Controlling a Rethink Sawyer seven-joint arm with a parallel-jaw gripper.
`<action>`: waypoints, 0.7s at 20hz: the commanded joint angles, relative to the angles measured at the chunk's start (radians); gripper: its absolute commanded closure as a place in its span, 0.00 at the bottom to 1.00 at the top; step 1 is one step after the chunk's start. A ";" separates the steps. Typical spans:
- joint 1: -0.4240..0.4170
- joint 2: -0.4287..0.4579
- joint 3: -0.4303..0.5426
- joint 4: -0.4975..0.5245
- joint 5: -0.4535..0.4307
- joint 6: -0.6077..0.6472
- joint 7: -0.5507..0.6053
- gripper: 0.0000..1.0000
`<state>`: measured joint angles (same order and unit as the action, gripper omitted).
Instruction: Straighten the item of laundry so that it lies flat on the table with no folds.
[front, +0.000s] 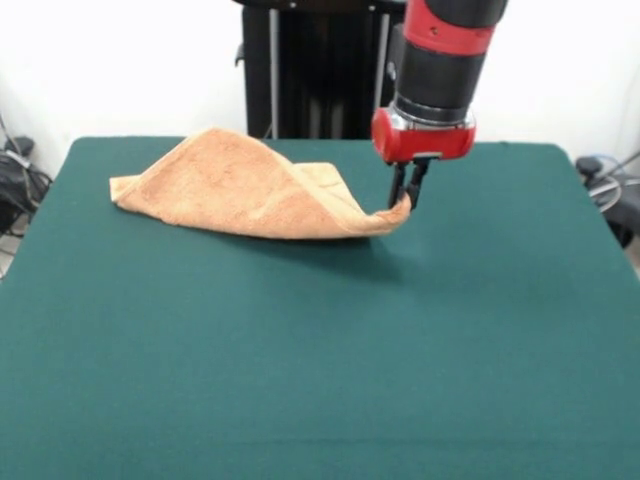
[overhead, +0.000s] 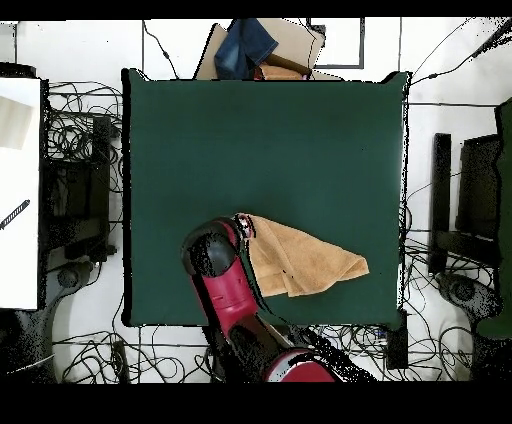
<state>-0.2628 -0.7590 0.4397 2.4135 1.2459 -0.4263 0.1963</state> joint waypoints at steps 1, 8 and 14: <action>-0.003 0.043 -0.085 -0.065 -0.329 -0.149 0.863 1.00; -0.019 0.084 -0.069 -0.118 -0.436 -0.143 0.933 1.00; -0.004 0.124 -0.102 -0.179 -0.526 -0.124 1.020 1.00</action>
<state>-0.2729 -0.6802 0.3662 2.3693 0.7777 -0.5337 1.0015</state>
